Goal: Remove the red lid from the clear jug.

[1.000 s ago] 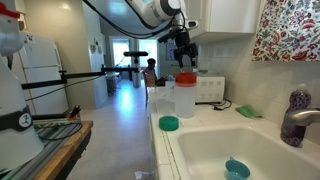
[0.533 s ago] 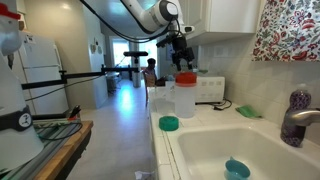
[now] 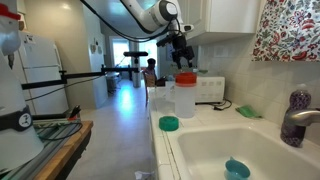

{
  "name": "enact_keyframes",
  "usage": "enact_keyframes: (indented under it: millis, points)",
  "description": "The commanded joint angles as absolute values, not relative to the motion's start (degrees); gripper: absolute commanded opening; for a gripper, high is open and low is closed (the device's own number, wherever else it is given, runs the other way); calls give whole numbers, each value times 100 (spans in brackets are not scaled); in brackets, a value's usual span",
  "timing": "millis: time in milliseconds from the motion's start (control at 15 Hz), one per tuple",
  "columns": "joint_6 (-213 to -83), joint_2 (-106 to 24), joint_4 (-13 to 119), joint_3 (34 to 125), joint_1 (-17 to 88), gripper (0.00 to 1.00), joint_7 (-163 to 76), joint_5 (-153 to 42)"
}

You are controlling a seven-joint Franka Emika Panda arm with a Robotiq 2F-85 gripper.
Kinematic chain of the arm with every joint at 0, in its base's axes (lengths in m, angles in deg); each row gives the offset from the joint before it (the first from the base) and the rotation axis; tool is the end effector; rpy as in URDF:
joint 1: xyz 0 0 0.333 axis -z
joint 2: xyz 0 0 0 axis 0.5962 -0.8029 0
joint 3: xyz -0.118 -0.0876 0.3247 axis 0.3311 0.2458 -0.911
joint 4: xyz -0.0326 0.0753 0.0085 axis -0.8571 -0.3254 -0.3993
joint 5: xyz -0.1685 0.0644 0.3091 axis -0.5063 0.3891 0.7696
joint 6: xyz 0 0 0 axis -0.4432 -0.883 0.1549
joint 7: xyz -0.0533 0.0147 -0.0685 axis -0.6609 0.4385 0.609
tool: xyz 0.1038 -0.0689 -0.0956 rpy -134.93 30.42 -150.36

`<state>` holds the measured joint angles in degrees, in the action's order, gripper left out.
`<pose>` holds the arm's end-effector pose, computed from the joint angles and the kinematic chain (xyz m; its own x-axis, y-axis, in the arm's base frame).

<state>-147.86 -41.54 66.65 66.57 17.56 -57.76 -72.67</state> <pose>0.5760 0.2791 0.3950 0.8949 0.3716 0.2472 0.3368 -0.9257 0.1721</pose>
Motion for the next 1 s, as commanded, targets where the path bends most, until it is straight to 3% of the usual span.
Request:
enact_keyframes:
  millis: [0, 933]
  points:
    - [-14746, -4429, 6351, 6734, 1712, 95, -5737, -7315]
    - [-14619, -5111, 5660, 6874, 1375, 97, -5768, -7333]
